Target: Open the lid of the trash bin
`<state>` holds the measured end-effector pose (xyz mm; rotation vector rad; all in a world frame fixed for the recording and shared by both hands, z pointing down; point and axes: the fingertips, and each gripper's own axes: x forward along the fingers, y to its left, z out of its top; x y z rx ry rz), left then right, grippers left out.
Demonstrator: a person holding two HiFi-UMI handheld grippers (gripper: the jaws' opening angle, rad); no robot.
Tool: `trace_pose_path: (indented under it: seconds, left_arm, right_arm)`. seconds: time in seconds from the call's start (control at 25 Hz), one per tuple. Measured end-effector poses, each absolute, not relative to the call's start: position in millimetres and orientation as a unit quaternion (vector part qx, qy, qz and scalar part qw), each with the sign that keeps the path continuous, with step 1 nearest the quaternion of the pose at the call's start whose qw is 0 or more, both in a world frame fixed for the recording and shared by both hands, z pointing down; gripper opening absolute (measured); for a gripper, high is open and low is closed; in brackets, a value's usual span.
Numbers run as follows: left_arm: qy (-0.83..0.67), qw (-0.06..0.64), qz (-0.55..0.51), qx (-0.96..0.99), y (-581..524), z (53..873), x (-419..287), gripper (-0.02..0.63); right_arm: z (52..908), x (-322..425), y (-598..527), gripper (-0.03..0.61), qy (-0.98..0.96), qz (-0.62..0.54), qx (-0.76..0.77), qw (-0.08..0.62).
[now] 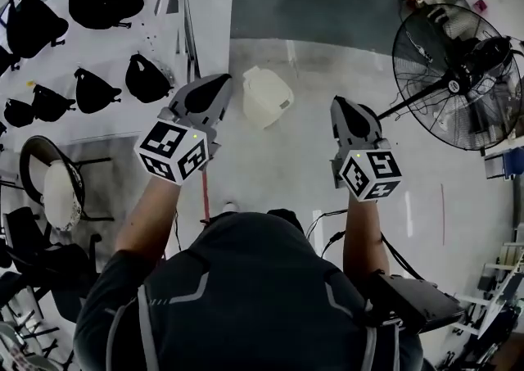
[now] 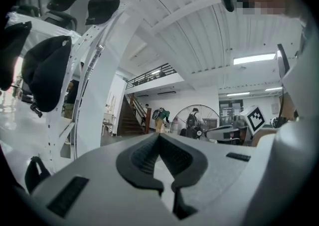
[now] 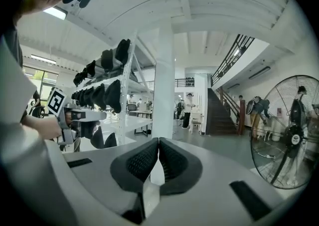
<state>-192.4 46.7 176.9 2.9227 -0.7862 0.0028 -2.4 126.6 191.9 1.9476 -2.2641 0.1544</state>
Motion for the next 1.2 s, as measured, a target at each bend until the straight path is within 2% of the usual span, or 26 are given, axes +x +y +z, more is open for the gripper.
trace_pose_path:
  seconds: [0.28,0.64,0.84,1.0,1.2]
  left_arm:
    - [-0.286,0.086,0.004,0.954,9,206,-185,0.009]
    - [-0.343,0.058,0.028,0.937,-40,209,-140,0.008]
    - [-0.345,0.077,0.056,0.934,-77,227,-83,0.008]
    - [-0.352,0.063,0.080,0.931,-102,244,-35,0.008]
    - [-0.379,0.117,0.077,0.915,-137,276,-4,0.009]
  right_arm:
    - [218,19,77,0.028,-0.762,0.070,0.640,0.070]
    - [217,74,14,0.028,-0.774,0.063,0.629,0.032]
    - [232,132,-24,0.029,-0.770,0.052,0.634,0.049]
    - [261,170,-48,0.029,-0.777,0.085,0.621,0.056]
    - [291,201,-81,0.029,-0.785,0.104,0.607,0.068]
